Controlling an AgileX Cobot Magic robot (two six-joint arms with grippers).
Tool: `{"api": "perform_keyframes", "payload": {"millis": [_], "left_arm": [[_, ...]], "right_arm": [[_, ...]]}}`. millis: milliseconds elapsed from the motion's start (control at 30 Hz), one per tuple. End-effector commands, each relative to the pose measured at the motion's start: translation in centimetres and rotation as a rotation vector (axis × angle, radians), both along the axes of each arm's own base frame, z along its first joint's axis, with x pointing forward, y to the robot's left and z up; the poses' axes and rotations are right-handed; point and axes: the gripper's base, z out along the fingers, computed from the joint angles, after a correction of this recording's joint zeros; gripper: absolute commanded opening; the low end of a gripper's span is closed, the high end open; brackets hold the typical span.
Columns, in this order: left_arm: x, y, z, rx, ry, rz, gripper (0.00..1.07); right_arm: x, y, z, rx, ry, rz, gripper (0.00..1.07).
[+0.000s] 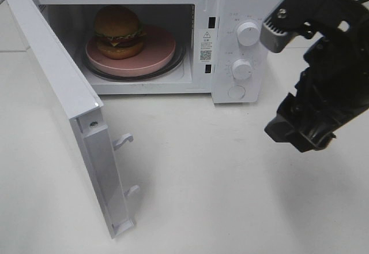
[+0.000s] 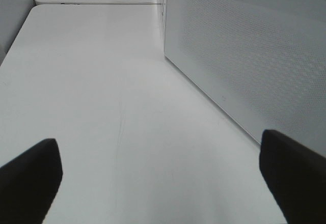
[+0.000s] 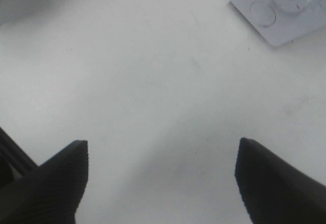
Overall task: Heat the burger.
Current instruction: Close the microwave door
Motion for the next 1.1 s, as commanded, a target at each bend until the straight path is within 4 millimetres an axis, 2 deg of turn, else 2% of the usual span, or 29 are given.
{"api": "perform_keyframes", "payload": {"millis": [33,167,400,600,733,900,1100], "left_arm": [[-0.3,-0.1,0.0,-0.009,-0.031,-0.002,1.03],[-0.3,-0.1,0.0,-0.009,-0.031,-0.002,1.03],[-0.3,-0.1,0.0,-0.009,-0.031,-0.002,1.03],[-0.3,-0.1,0.0,-0.008,-0.031,-0.002,1.03],[-0.3,-0.1,0.0,-0.008,-0.031,-0.002,1.03],[-0.3,-0.1,0.0,-0.008,-0.031,-0.002,1.03],[-0.3,-0.1,0.0,-0.008,-0.031,-0.002,1.03]], "right_arm": [[-1.6,-1.3,0.6,-0.008,0.072,-0.087,0.76],[-3.6,-2.8,1.4,-0.034,0.129,-0.144,0.76],[-5.6,-4.3,2.5,-0.030,0.144,-0.188,0.76],[-8.4,-6.3,3.3,0.037,0.070,-0.190,0.76],[-9.5,-7.2,2.9,0.053,0.054,-0.200,0.76],[-11.2,-9.7,2.0,0.076,0.046,-0.369,0.76],[-12.9,-11.2,1.3,0.125,-0.020,-0.482,0.76]]}}
